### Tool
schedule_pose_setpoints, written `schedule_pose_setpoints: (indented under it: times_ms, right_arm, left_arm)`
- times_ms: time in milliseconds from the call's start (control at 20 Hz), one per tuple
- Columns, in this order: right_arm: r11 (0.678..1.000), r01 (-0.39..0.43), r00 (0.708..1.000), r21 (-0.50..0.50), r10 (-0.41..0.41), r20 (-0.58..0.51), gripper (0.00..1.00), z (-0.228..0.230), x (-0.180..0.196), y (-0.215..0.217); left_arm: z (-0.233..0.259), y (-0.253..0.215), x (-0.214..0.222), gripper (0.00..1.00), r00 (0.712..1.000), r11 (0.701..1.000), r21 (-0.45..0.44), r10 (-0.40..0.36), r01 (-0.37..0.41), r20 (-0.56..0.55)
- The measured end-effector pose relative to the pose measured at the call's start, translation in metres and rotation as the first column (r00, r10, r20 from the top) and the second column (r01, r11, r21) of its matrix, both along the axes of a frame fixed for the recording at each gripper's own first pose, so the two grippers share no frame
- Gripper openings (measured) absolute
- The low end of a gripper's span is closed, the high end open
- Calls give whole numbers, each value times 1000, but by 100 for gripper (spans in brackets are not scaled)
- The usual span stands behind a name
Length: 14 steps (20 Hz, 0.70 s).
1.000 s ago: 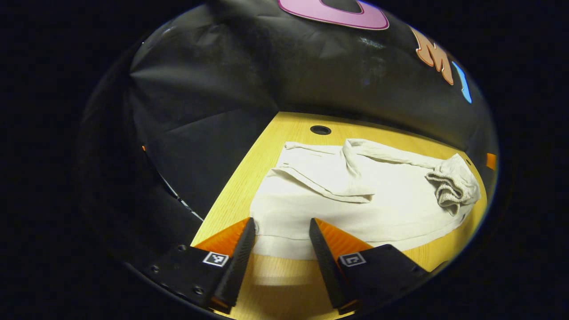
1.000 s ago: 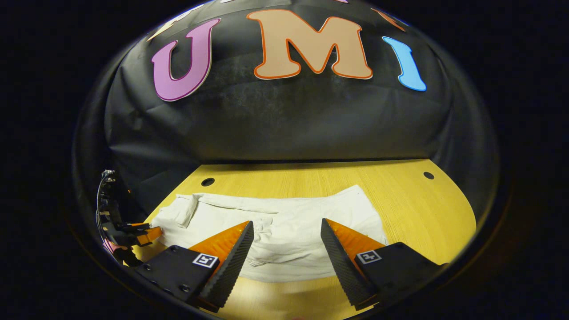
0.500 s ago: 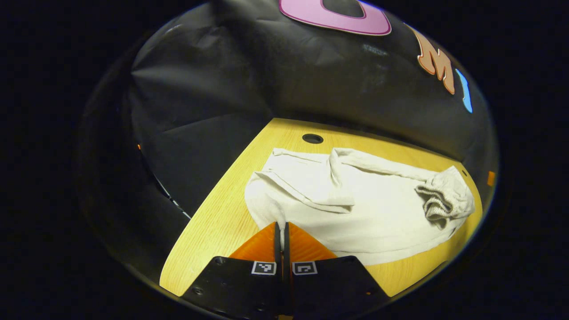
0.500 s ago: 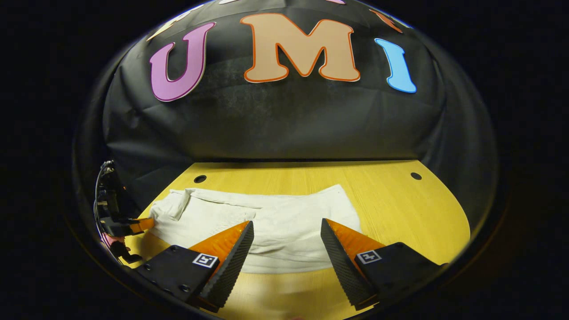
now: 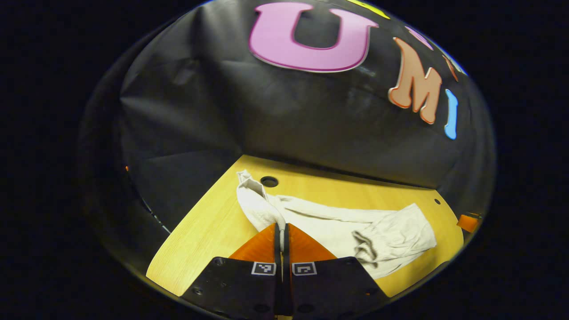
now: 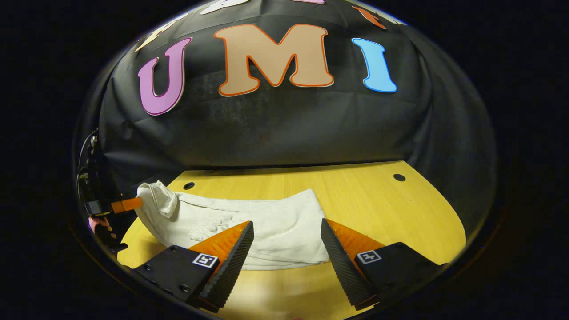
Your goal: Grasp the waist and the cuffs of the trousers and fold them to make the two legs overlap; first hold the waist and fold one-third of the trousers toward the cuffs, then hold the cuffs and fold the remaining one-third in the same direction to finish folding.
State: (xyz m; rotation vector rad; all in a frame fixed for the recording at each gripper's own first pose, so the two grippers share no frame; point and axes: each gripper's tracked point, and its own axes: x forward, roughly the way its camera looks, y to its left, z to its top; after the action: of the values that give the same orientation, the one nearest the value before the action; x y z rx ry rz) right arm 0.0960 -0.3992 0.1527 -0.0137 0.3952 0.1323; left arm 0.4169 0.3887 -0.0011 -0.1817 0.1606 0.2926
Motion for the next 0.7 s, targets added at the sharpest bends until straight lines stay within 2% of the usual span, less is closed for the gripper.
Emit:
schedule_pose_setpoints:
  times_ms: [100,200,250,350,400,550,600,700]
  right_arm:
    - [1000,7,1000,-12,-7,-2,97,2,-1,-22]
    - [1000,10,1000,-23,-10,-2,97,4,-3,-44]
    - [1000,12,1000,-29,-12,-3,93,5,-4,-56]
    - [999,18,1000,-32,-18,-3,97,8,-6,-78]
    - [999,20,1000,-31,-20,-3,94,11,-7,-88]
    - [999,31,1000,-36,-31,1,94,13,-11,-119]
    - [998,37,999,-41,-36,4,97,14,-11,-128]
    - [998,45,999,-44,-45,2,93,14,-12,-144]
  left_arm:
    - [23,-41,12,0,998,999,5,-54,53,31]
    - [43,-79,22,0,994,996,19,-93,92,50]
    - [53,-100,24,0,992,993,32,-114,113,59]
    - [72,-142,33,0,982,985,58,-169,164,83]
    - [79,-164,44,0,977,979,70,-197,191,87]
    - [92,-232,68,0,955,956,107,-282,272,91]
    - [90,-255,74,0,947,947,114,-310,300,84]
    - [81,-298,85,0,933,930,123,-355,346,60]
